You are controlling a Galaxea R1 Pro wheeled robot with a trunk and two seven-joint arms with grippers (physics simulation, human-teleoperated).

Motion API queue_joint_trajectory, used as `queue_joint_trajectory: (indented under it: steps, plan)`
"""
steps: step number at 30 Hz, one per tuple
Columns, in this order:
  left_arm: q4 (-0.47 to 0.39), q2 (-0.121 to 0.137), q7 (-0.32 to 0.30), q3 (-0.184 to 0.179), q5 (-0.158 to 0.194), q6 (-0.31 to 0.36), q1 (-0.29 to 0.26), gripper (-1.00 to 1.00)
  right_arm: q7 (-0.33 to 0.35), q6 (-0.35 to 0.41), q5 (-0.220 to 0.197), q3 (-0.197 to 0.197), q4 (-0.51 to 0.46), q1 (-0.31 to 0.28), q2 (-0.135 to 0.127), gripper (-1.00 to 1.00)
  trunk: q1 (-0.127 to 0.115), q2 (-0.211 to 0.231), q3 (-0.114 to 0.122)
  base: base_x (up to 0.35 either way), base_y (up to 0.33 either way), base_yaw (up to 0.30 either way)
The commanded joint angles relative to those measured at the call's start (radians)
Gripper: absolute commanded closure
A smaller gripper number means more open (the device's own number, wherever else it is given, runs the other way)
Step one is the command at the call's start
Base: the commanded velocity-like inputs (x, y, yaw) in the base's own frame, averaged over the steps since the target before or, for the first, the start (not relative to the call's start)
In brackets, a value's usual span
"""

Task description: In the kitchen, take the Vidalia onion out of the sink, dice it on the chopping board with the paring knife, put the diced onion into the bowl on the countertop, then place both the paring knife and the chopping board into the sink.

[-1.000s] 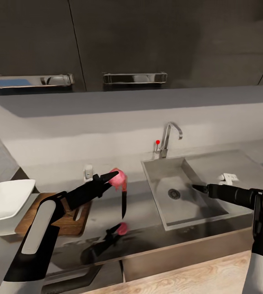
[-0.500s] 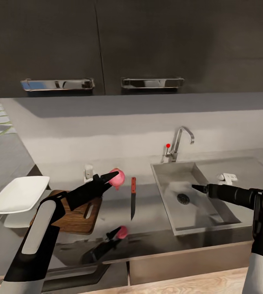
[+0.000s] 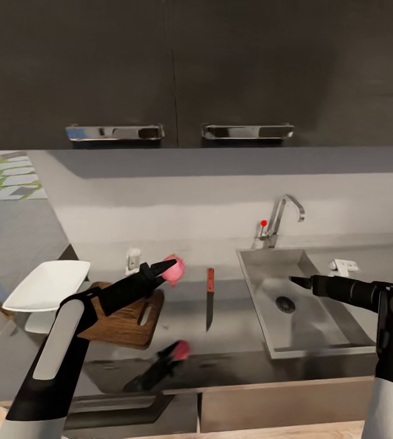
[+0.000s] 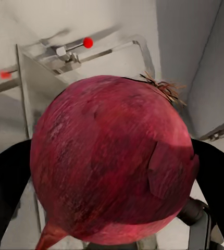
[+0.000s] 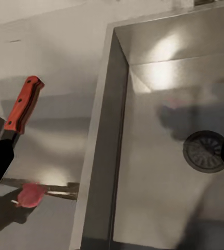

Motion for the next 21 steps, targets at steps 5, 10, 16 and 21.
queue_joint_trajectory:
  steps: [5, 10, 16, 21]
  plan:
    - [-0.001, -0.001, 0.125, 0.004, 0.011, 0.000, -0.001, 1.00, -0.015, 0.007, 0.013, -0.001, 0.004, -0.002, 0.000, -1.00, 0.001, -0.002, 0.005, 0.000, 0.000, 0.203]
    - [-0.002, 0.001, 0.243, 0.020, 0.011, -0.002, -0.001, 1.00, -0.108, 0.007, 0.015, 0.005, 0.044, -0.014, 0.016, -1.00, 0.001, -0.002, 0.011, 0.000, 0.000, 0.215]
    - [-0.002, 0.022, 0.256, 0.084, 0.013, 0.001, 0.000, 1.00, -0.308, 0.007, 0.008, 0.015, 0.343, -0.151, 0.044, -1.00, 0.001, -0.002, 0.018, 0.000, 0.000, 0.229]
    - [0.000, 0.022, 0.259, 0.088, 0.014, 0.000, 0.003, 1.00, -0.479, -0.015, -0.001, 0.012, 0.625, -0.278, 0.050, -1.00, 0.001, -0.002, 0.023, 0.000, 0.000, 0.238]
